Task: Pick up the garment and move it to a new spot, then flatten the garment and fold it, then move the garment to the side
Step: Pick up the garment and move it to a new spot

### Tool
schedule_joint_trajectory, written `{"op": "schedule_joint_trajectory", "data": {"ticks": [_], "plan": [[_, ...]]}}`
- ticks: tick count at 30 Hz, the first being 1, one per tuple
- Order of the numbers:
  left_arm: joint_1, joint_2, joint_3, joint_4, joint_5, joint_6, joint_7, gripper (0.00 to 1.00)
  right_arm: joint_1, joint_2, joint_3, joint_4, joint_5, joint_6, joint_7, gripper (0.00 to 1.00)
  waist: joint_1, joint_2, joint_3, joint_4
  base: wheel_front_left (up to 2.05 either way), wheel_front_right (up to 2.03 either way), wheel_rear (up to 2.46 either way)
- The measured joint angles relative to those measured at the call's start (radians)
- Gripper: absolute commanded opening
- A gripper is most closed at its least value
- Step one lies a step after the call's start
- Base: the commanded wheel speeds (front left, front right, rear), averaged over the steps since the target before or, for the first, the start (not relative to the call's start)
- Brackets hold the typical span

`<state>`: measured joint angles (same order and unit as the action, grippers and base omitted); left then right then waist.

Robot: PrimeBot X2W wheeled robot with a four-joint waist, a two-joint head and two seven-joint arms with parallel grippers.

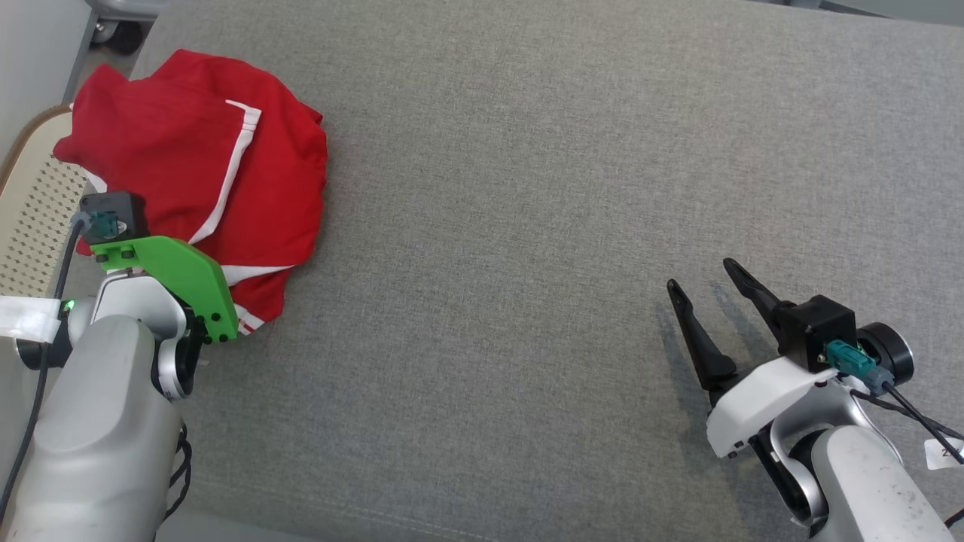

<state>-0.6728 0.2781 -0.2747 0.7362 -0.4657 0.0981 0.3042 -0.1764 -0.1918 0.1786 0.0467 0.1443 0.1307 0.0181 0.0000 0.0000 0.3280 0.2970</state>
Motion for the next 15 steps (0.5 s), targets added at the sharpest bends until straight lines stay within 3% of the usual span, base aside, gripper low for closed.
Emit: {"op": "schedule_joint_trajectory", "data": {"ticks": [7, 15], "plan": [[-0.030, -0.019, 0.009, -0.035, -0.009, -0.006, -0.096, 0.00, 0.004, 0.013, 0.000, 0.035, 0.004, 0.000, -0.018, 1.00, 0.0000, 0.0000, -0.047, -0.002, 0.00, 0.00, 0.00], [-0.117, -0.046, -0.032, -0.130, 0.003, -0.038, -0.111, 0.00, 0.032, 0.044, -0.003, 0.073, 0.011, 0.000, -0.043, 1.00, 0.0000, 0.0000, -0.130, -0.025, 0.00, 0.00, 0.00]]}}
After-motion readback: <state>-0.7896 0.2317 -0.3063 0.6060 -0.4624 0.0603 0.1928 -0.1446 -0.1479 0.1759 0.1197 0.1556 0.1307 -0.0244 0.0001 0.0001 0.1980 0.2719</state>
